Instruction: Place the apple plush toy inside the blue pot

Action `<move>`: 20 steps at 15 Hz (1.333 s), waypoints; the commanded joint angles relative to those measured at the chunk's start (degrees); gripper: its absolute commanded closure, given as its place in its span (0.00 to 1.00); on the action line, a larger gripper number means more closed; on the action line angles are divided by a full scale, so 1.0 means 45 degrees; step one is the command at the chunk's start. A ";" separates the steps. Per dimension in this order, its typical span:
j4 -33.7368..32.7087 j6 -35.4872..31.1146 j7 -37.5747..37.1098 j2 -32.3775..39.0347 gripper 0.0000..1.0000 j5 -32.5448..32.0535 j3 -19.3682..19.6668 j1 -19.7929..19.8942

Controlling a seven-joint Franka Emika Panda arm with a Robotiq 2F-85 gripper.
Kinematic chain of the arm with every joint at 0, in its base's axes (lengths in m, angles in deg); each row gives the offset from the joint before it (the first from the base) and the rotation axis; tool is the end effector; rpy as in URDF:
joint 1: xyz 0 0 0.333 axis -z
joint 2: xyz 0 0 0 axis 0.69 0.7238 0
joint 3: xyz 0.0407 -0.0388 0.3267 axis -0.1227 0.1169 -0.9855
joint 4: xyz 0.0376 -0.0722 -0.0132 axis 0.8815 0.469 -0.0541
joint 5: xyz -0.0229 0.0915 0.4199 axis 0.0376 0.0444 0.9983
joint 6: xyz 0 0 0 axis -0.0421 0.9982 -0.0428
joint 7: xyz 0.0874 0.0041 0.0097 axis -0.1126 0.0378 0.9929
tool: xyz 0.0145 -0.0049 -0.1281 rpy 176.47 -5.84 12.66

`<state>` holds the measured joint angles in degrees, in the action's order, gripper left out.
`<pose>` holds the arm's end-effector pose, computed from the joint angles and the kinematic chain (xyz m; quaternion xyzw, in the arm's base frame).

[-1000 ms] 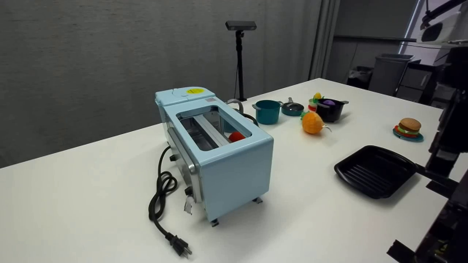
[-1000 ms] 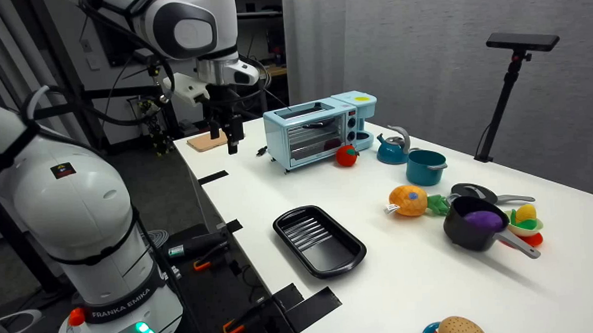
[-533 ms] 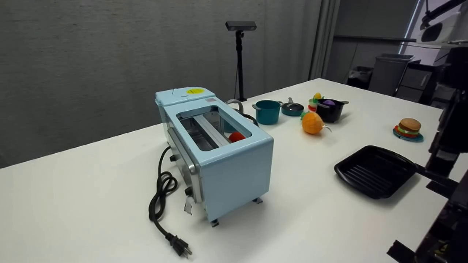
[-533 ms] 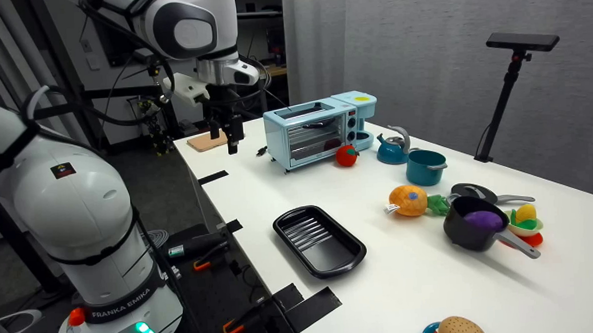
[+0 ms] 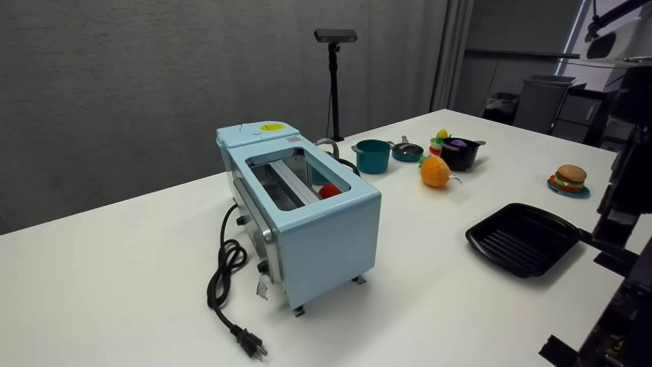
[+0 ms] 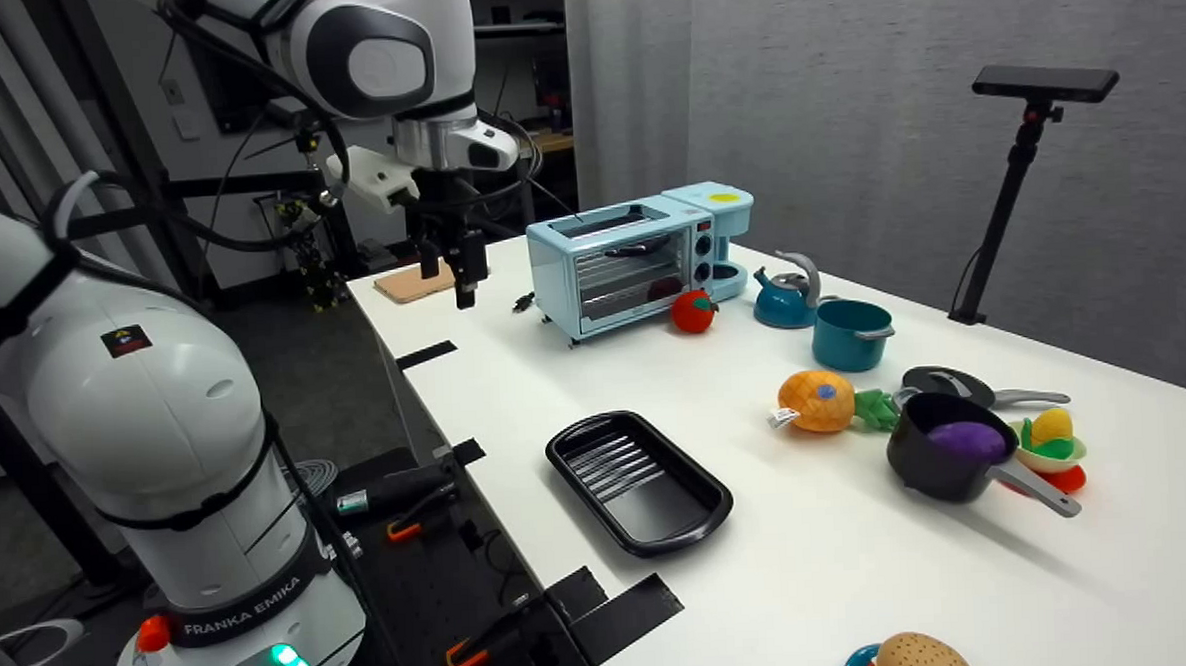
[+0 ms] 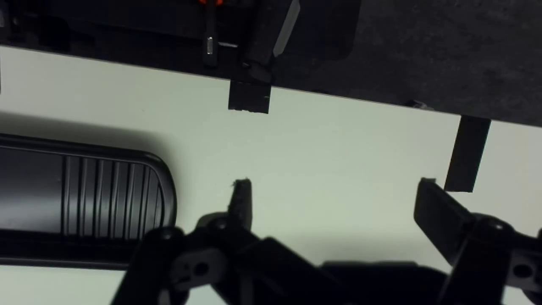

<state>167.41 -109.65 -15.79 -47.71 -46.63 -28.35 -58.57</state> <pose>0.3210 0.1631 0.3805 -0.9940 -0.0713 0.0258 0.0791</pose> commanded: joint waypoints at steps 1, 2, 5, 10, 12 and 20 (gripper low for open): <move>0.0024 -0.0001 0.0036 -0.0148 0.00 -0.0122 -0.0025 0.0151; 0.0015 0.0002 0.0084 -0.0224 0.00 -0.0170 0.0040 0.0210; -0.0093 -0.0058 0.0252 -0.0164 0.00 -0.0149 0.0341 0.0411; -0.0582 -0.0259 0.0835 0.0360 0.00 -0.0202 0.1134 0.0984; -0.0906 -0.0625 0.1179 0.0925 0.00 -0.0194 0.1453 0.1215; -0.2942 -0.3212 0.1684 0.4792 0.00 -0.0446 0.1680 0.1679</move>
<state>159.48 -121.15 -8.95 -34.21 -47.18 -20.51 -52.08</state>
